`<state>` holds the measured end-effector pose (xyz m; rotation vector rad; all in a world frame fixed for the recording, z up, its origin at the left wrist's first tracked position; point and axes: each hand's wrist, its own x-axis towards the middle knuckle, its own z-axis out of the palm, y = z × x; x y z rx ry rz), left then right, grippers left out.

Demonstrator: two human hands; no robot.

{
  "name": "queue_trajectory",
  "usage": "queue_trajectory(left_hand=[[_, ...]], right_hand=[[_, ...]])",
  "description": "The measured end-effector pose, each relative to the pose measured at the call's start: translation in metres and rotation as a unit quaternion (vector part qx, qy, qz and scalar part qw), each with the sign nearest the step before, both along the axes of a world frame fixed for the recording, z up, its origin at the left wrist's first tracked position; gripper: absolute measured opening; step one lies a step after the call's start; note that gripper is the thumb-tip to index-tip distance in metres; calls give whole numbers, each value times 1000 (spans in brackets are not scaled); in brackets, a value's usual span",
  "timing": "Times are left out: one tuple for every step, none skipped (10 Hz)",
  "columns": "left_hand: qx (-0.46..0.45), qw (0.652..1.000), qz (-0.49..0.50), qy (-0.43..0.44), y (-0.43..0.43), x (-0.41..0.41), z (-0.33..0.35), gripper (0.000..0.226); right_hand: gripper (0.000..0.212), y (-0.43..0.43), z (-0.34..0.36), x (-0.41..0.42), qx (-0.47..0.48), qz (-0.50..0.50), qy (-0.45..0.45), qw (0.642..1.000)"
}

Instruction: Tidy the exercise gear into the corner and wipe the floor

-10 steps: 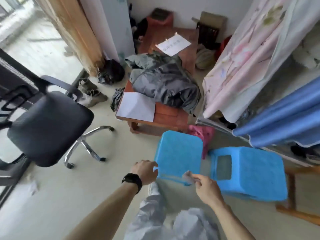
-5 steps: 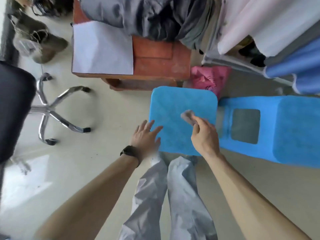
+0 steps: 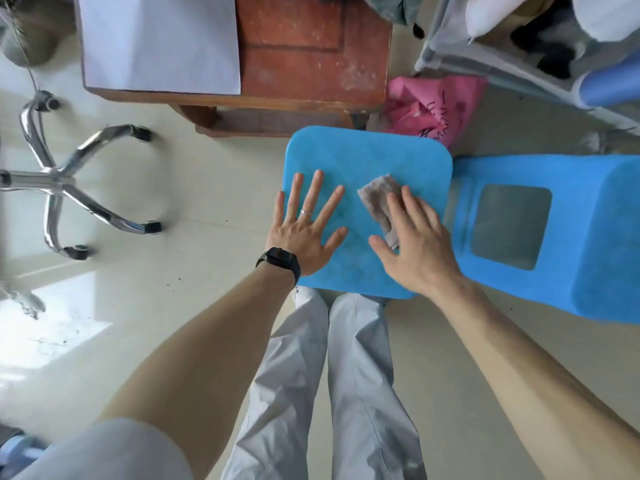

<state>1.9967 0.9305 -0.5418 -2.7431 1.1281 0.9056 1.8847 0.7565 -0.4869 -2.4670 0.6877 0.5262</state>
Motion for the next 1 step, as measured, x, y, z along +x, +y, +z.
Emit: queue_trajectory(left_hand=[[37, 999, -10, 23, -3, 3, 5, 67]], right_hand=[[46, -42, 84, 33, 191, -177, -61, 964]])
